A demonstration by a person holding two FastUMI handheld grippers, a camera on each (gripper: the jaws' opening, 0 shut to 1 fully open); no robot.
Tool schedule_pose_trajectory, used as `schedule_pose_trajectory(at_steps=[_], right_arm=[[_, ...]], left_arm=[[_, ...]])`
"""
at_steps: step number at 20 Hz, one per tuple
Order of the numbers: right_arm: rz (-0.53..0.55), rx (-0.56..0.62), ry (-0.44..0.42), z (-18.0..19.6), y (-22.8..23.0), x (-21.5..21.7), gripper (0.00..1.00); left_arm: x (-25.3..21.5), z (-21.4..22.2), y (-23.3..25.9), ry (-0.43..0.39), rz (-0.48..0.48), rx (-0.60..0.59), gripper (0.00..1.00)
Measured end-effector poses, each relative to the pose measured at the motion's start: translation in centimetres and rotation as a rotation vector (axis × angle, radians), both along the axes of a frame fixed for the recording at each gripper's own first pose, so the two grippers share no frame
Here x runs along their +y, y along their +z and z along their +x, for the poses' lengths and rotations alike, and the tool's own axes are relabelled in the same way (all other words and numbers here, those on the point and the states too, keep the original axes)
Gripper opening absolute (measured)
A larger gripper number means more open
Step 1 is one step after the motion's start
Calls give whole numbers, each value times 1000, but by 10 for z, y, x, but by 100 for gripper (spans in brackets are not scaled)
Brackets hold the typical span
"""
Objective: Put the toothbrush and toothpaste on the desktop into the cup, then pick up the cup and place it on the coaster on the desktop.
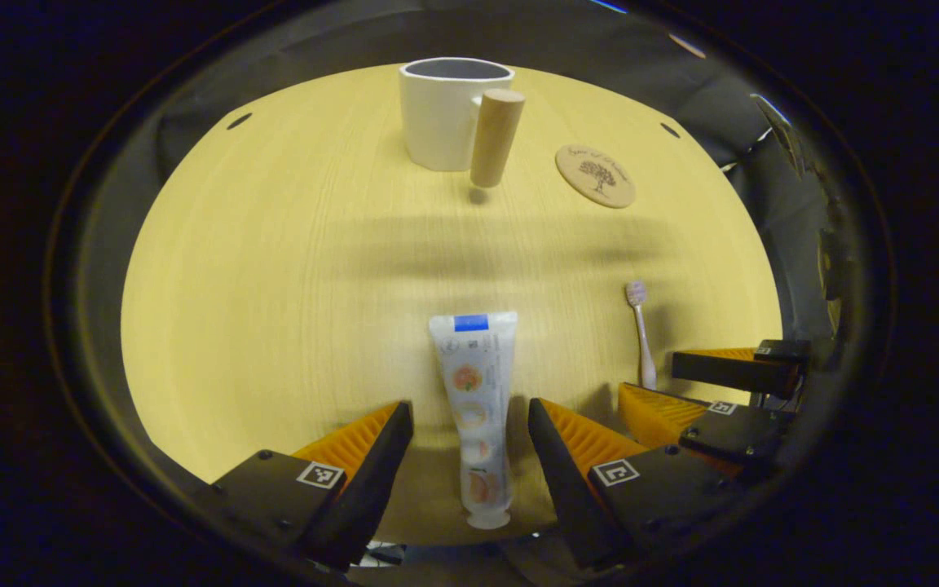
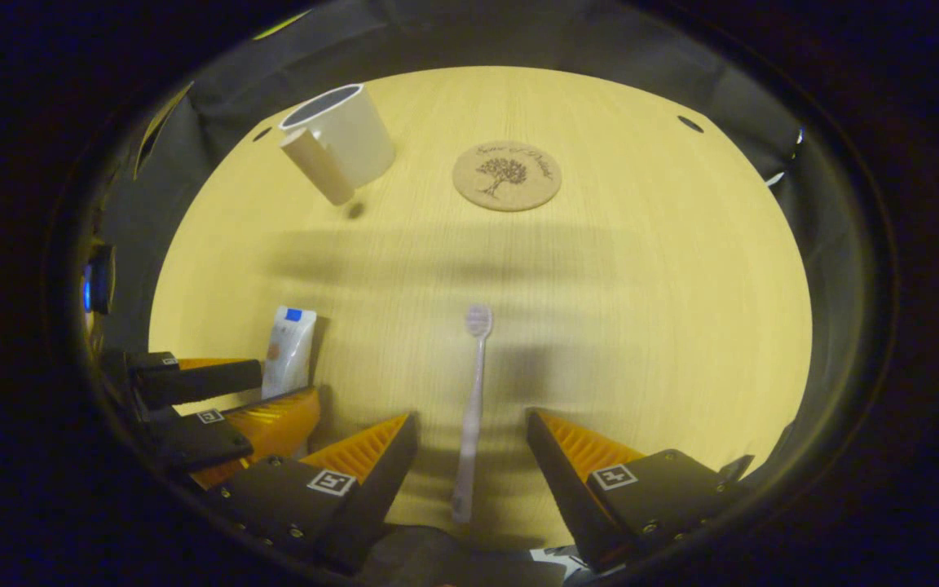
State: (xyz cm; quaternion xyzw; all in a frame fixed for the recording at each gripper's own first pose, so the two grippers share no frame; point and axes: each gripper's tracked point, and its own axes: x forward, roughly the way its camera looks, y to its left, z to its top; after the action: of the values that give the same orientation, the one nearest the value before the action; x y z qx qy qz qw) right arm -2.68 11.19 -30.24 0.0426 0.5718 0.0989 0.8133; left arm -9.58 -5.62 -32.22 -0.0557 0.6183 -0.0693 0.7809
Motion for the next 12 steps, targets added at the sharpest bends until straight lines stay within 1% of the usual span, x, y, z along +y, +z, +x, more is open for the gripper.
schedule_pose_trajectory(at_steps=[2, 4, 5, 6, 7, 8, 9, 10, 11, 12], right_arm=[[-22, 5, 6, 1, -1, 0, 90], [-31, 16, 11, 0, -2, 0, 83], [-37, 26, 18, -2, -3, -1, 77], [-38, 28, 12, -3, -3, -1, 82], [-35, 41, 18, -6, -3, -1, 80], [-42, 38, 12, -6, -2, -3, 76], [-43, 46, 12, -7, -6, -3, 69], [-47, 51, 23, -8, -6, -3, 62], [-51, 52, 37, -10, -6, -2, 63], [-57, 49, 52, -11, -6, -2, 61]], left_arm=[[-2, -3, -3, -15, 4, 18, 94], [0, -2, -4, -24, 18, 23, 94], [0, 0, -4, -23, 21, 21, 94], [0, -4, -7, -26, 24, 36, 84], [0, -4, -5, -28, 26, 34, 63], [1, -3, -6, -31, 36, 36, 62], [1, -4, -7, -32, 36, 37, 65], [1, -4, -6, -32, 38, 32, 64], [3, -3, -8, -29, 40, 35, 58], [3, -1, -7, -22, 38, 32, 55]])
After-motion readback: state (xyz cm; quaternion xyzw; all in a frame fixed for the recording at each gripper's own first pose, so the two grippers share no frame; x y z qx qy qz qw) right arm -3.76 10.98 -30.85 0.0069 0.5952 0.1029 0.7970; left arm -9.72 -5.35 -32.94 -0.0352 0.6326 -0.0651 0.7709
